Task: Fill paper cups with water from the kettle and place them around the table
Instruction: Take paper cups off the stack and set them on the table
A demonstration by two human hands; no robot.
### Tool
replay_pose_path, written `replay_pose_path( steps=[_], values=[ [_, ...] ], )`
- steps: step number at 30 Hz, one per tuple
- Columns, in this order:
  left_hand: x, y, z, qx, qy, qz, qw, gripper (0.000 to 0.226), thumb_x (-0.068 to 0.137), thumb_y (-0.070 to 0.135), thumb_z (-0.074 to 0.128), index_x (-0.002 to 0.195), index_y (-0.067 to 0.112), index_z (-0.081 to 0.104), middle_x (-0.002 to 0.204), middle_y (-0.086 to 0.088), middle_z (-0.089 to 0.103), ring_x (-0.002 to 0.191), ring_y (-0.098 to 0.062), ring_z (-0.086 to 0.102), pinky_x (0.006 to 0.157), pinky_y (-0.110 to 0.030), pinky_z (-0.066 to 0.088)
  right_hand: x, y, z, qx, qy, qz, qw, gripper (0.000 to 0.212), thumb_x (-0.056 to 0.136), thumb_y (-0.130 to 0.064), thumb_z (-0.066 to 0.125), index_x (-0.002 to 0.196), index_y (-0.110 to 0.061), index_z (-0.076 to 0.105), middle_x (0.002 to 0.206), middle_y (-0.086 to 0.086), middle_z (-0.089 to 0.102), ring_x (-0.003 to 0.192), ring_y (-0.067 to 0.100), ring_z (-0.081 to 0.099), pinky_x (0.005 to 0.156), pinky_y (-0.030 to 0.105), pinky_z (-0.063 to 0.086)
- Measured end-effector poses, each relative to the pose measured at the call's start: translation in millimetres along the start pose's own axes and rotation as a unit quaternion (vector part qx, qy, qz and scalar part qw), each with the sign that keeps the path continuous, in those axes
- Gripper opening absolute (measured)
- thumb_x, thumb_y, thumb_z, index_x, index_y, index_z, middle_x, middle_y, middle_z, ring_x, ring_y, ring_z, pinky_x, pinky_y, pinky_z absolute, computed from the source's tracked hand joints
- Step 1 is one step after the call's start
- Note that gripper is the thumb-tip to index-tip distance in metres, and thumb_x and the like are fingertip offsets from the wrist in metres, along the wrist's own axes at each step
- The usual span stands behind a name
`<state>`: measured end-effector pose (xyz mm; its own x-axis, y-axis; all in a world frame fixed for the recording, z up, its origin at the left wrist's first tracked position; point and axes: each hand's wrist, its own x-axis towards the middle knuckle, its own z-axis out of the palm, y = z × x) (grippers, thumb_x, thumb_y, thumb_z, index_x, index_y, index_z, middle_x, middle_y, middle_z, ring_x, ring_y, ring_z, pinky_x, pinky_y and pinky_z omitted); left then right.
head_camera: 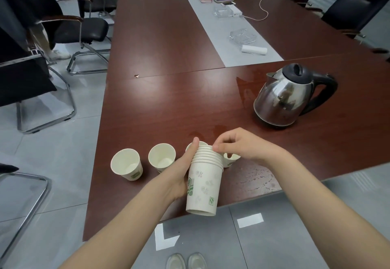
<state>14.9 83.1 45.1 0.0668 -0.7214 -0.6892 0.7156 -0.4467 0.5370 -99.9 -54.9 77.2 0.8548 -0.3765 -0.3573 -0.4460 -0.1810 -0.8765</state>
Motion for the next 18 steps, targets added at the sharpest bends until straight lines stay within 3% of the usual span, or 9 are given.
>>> replay_pose_path(
  steps=[6,11,18],
  values=[
    [-5.3,3.1,2.6,0.018,0.002,0.004,1.0,0.076,0.064,0.054,0.065,0.12,0.002,0.061,0.1,-0.017,0.07,0.078,-0.026,0.069,0.069,-0.033,0.058,-3.7,-0.2,4.3,0.057,0.044,-0.023,0.997,0.016,0.087,-0.011,0.066,0.072,-0.011,0.069,0.068,-0.005,0.062,0.063,0.003,0.053,0.064,0.019,0.044],
    [-4.4,3.4,5.5,0.023,0.016,-0.011,1.0,0.051,0.083,0.05,0.06,0.106,0.005,0.064,0.087,-0.014,0.071,0.069,-0.024,0.069,0.063,-0.03,0.058,-4.2,3.2,8.4,0.063,0.083,-0.013,0.994,0.019,0.088,-0.012,0.066,0.069,-0.014,0.068,0.064,-0.01,0.061,0.065,0.004,0.052,0.069,0.023,0.041],
    [-5.1,5.2,8.7,0.062,0.018,-0.032,0.997,0.048,0.084,0.046,0.061,0.106,0.004,0.063,0.083,-0.014,0.071,0.064,-0.023,0.068,0.057,-0.028,0.056,1.3,16.0,15.5,0.097,0.137,0.015,0.986,0.023,0.089,-0.013,0.064,0.067,-0.016,0.066,0.066,-0.006,0.06,0.07,0.009,0.051,0.071,0.024,0.04]
  ],
)
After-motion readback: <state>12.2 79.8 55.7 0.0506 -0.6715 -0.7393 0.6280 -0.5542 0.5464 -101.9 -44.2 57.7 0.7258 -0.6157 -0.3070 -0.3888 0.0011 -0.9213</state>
